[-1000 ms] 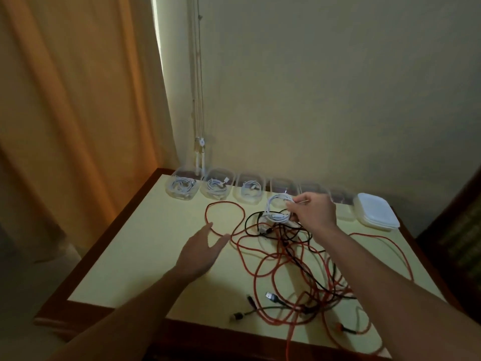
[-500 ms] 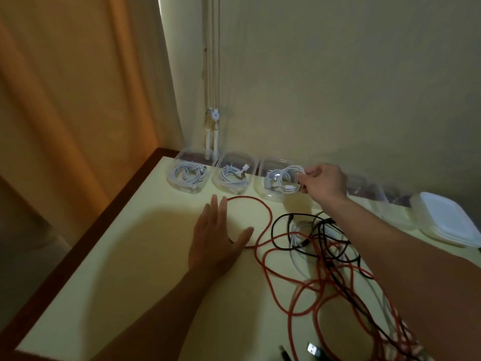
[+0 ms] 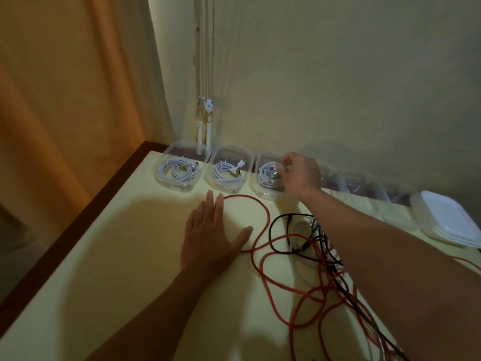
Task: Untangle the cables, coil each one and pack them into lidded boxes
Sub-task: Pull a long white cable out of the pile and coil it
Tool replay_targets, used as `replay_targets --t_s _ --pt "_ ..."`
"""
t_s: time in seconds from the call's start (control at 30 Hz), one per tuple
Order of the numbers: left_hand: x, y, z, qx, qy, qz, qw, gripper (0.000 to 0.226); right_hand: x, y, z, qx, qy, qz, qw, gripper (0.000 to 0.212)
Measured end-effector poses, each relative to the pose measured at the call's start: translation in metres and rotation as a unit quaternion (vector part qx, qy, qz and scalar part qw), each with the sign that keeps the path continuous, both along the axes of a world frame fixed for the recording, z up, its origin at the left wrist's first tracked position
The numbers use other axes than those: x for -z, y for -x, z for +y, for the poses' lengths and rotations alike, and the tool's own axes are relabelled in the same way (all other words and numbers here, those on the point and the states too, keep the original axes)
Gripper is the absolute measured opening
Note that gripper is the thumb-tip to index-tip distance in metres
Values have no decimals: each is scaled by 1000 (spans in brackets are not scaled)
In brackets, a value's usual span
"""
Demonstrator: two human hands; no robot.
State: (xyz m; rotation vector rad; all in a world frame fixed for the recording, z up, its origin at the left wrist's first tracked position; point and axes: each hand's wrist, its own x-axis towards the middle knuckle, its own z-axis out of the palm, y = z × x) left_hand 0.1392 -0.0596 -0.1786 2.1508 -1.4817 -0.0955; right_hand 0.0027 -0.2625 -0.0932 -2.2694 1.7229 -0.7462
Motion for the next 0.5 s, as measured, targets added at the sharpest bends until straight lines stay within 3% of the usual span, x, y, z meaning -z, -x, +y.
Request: replay_targets --t_s 0.27,0.37,0.5 --pt "-3 1 1 2 -16 -1 1000 100 0 35 24 -41 21 -16 999 11" --pt "-4 3 2 0 -20 -3 1000 98 -8 64 48 -100 47 20 994 16" --pt "-6 3 3 18 -50 -21 998 101 -19 120 82 -106 63 74 990 26"
